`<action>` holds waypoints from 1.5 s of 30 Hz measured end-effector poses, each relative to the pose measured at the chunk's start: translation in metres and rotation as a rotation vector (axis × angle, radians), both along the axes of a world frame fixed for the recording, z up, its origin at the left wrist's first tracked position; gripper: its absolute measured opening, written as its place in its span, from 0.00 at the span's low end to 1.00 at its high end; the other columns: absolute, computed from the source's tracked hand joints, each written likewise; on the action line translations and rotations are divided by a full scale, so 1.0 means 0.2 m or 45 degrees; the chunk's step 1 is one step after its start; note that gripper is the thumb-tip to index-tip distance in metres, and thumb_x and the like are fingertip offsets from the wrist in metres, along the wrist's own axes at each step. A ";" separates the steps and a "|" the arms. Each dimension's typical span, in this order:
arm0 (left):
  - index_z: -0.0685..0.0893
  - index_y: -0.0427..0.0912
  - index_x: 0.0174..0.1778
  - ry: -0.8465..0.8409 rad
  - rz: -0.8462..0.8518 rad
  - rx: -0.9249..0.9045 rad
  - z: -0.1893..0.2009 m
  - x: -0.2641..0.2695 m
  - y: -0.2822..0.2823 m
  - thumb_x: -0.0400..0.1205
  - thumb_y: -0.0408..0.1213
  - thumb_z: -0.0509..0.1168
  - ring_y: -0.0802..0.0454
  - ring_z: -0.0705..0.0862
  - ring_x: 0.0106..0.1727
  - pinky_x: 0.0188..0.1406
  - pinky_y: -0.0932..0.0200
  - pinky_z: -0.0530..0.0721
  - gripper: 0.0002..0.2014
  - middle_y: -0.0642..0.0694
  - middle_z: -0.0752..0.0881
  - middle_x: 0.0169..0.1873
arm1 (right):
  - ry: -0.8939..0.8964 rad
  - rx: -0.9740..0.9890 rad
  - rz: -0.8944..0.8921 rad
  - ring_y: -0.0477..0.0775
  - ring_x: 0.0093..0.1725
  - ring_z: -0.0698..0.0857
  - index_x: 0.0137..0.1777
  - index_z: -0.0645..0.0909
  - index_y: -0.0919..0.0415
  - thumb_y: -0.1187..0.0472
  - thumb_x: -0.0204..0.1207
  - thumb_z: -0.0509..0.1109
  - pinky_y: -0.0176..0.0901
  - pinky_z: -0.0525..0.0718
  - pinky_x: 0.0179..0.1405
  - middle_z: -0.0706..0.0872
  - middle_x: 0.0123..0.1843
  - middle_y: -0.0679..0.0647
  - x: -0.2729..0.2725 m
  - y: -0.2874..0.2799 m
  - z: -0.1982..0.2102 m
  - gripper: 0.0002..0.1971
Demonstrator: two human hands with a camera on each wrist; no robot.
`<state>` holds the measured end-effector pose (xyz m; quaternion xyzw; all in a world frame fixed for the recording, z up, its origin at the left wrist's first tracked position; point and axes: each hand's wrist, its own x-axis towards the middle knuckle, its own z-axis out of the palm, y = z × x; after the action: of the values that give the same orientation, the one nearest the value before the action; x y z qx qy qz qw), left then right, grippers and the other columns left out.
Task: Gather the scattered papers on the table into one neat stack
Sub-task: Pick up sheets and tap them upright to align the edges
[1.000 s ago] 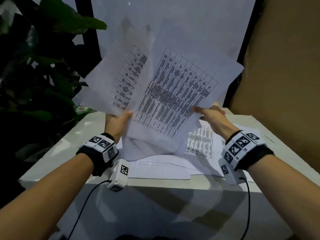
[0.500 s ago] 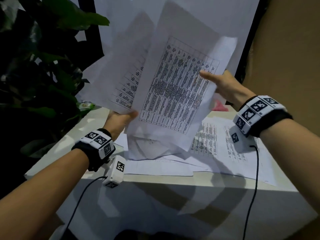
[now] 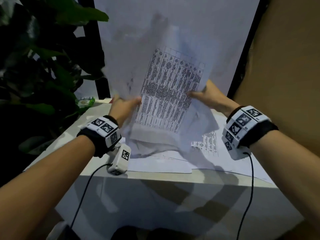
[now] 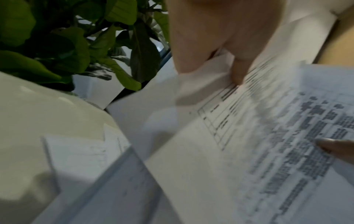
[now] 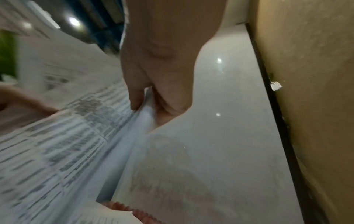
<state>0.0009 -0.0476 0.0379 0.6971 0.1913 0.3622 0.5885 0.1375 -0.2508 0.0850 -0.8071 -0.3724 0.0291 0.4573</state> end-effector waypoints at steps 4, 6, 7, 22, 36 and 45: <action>0.82 0.33 0.56 -0.110 0.134 -0.004 0.06 0.06 -0.03 0.74 0.33 0.71 0.46 0.85 0.51 0.59 0.52 0.84 0.15 0.40 0.87 0.52 | -0.116 0.081 -0.082 0.61 0.37 0.83 0.40 0.77 0.60 0.60 0.78 0.69 0.49 0.83 0.38 0.84 0.37 0.60 -0.08 0.04 0.02 0.07; 0.81 0.32 0.57 -0.158 0.102 -0.046 0.09 0.08 -0.06 0.73 0.37 0.71 0.43 0.86 0.54 0.64 0.45 0.83 0.19 0.40 0.86 0.52 | -0.055 0.275 -0.129 0.45 0.29 0.71 0.37 0.72 0.57 0.61 0.79 0.68 0.34 0.74 0.27 0.74 0.30 0.48 -0.10 0.06 0.02 0.10; 0.81 0.33 0.57 -0.176 0.070 -0.062 0.10 0.09 -0.07 0.73 0.40 0.71 0.41 0.86 0.55 0.65 0.40 0.82 0.20 0.39 0.86 0.52 | 0.009 0.378 -0.166 0.45 0.29 0.70 0.38 0.73 0.61 0.60 0.79 0.68 0.34 0.73 0.27 0.73 0.31 0.50 -0.11 0.07 0.02 0.09; 0.77 0.31 0.64 0.031 -0.048 -0.023 0.05 0.10 0.03 0.51 0.65 0.77 0.44 0.83 0.63 0.69 0.45 0.78 0.52 0.37 0.84 0.62 | 0.320 0.525 -0.073 0.65 0.43 0.87 0.54 0.77 0.81 0.58 0.71 0.75 0.28 0.86 0.42 0.89 0.50 0.69 -0.13 0.06 -0.04 0.23; 0.72 0.36 0.70 -0.161 -0.117 -0.059 0.18 0.08 0.04 0.45 0.62 0.82 0.43 0.81 0.67 0.72 0.40 0.75 0.59 0.39 0.81 0.66 | 0.322 0.661 -0.054 0.44 0.42 0.79 0.65 0.70 0.75 0.50 0.66 0.77 0.48 0.71 0.73 0.81 0.50 0.60 -0.18 0.05 0.14 0.36; 0.78 0.44 0.57 -0.130 -0.149 -0.035 0.13 0.00 -0.07 0.70 0.36 0.77 0.48 0.84 0.62 0.73 0.46 0.76 0.21 0.51 0.86 0.52 | 0.253 0.611 -0.050 0.34 0.19 0.72 0.28 0.64 0.51 0.22 0.33 0.68 0.20 0.72 0.27 0.73 0.19 0.38 -0.14 0.01 0.12 0.36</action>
<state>0.0017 -0.0612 0.0632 0.6796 0.1249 0.3598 0.6270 0.1105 -0.2483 0.1081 -0.6758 -0.3061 0.0104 0.6705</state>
